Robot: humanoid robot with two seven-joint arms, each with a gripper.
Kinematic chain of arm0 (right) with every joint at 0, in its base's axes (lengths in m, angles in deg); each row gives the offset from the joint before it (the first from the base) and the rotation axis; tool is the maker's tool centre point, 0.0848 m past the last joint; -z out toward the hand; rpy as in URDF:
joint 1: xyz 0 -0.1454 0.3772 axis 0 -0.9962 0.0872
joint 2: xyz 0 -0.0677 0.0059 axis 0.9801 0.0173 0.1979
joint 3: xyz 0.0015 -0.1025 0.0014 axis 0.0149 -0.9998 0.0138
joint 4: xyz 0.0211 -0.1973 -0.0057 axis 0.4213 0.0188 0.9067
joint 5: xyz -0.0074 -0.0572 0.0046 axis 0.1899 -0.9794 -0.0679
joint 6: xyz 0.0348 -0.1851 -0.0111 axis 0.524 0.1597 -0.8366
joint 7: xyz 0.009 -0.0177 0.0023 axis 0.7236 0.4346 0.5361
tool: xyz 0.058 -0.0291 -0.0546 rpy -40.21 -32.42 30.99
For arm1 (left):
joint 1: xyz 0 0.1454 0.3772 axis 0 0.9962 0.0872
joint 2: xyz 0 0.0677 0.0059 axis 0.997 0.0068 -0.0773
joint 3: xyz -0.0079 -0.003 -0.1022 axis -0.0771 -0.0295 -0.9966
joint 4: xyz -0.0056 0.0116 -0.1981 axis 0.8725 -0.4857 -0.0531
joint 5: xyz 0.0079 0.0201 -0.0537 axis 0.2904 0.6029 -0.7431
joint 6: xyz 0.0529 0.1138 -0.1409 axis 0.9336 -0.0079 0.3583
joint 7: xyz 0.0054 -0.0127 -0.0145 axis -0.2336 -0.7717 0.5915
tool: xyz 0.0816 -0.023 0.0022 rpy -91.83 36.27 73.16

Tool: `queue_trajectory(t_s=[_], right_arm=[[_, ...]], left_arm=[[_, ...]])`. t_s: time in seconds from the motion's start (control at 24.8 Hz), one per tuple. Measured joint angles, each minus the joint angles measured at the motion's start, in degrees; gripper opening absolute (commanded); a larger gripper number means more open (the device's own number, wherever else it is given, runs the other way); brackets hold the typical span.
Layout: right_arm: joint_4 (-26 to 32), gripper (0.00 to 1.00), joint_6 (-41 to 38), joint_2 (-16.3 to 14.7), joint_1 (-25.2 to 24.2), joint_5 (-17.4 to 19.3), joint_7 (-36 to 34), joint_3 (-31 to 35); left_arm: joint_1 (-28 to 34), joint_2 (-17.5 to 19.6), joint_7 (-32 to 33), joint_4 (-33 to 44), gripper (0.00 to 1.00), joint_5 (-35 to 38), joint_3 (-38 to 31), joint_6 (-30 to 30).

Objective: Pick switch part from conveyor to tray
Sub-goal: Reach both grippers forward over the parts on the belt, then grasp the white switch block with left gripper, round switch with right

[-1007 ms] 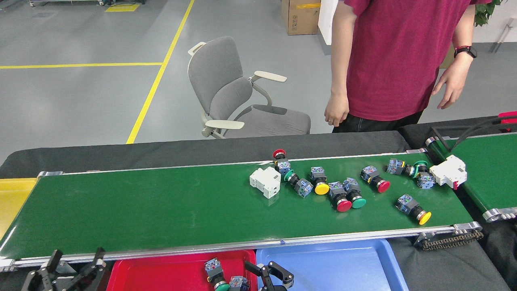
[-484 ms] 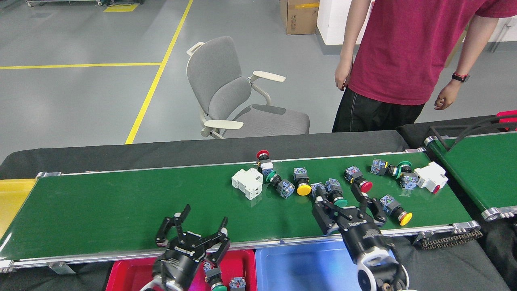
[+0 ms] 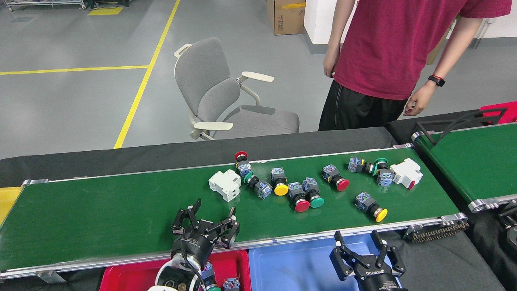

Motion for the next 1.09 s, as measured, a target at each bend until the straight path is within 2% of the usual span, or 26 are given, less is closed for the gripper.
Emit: queue_trajectory(t_s=[0.08, 0.16, 0.36, 0.52, 0.6, 0.64, 0.68, 0.73, 0.77, 0.81, 0.85, 0.93, 1.09], right_arm=[[-0.4, 0.98, 0.9, 1.0, 1.9, -1.5, 0.3, -2.2], [-3.4, 0.98, 3.5, 2.6, 5.2, -3.4, 1.1, -5.1], [-15.8, 0.98, 10.7, 3.4, 15.8, -4.8, 2.6, -14.1], [-27.2, 0.98, 12.6, 6.2, 23.3, -4.8, 2.8, -17.2], [-31.8, 0.98, 12.8, 7.0, 26.3, -4.5, 3.1, -18.1], [-34.0, 0.98, 13.0, 7.0, 28.0, -4.1, 3.1, -18.3], [-35.4, 0.96, 13.2, 7.0, 29.2, -3.6, 3.1, -18.4], [-36.2, 0.92, 13.2, 7.0, 29.8, -3.0, 3.1, -18.4], [-36.6, 0.89, 13.3, 7.0, 30.1, -2.5, 3.0, -18.4], [-36.9, 0.83, 13.3, 7.0, 30.3, -2.3, 2.9, -18.5], [-37.0, 0.69, 13.4, 7.0, 30.6, -2.2, 2.8, -18.7], [-37.1, 0.1, 13.3, 7.0, 31.2, -2.1, 3.1, -19.0], [-37.0, 0.09, 10.1, 6.2, 31.2, -1.8, 3.7, -19.2]], left_arm=[[-2.1, 0.0, 0.0, -2.5, 1.0, 0.0, 0.0, -0.3], [-3.7, 0.0, 0.0, -4.6, 1.0, 0.0, 0.0, -0.5], [-6.0, 0.0, 0.2, -8.6, 1.0, 0.0, -0.1, -1.7], [-8.9, 0.0, -0.1, -13.0, 0.95, 0.0, -0.1, -5.6], [-10.3, 0.0, -0.3, -14.8, 0.8, 0.0, -0.1, -7.9], [-10.7, 0.0, -0.4, -15.4, 0.66, 0.0, -0.1, -8.8], [-11.0, 0.0, -0.4, -15.9, 0.45, 0.0, -0.1, -9.3], [-11.1, 0.0, -0.4, -16.2, 0.25, -0.2, -0.1, -9.5], [-11.1, 0.0, -0.5, -16.4, 0.22, -0.5, -0.1, -9.5], [-11.1, 0.0, -0.5, -16.5, 0.15, -0.7, -0.1, -9.5], [-11.1, 0.0, -0.6, -16.6, 0.11, -0.9, -0.1, -9.7], [-10.8, 0.0, -1.6, -16.6, 0.08, -1.0, -0.1, -9.7], [-9.1, 0.4, -5.8, -16.3, 0.06, -1.0, -0.1, -9.8]])
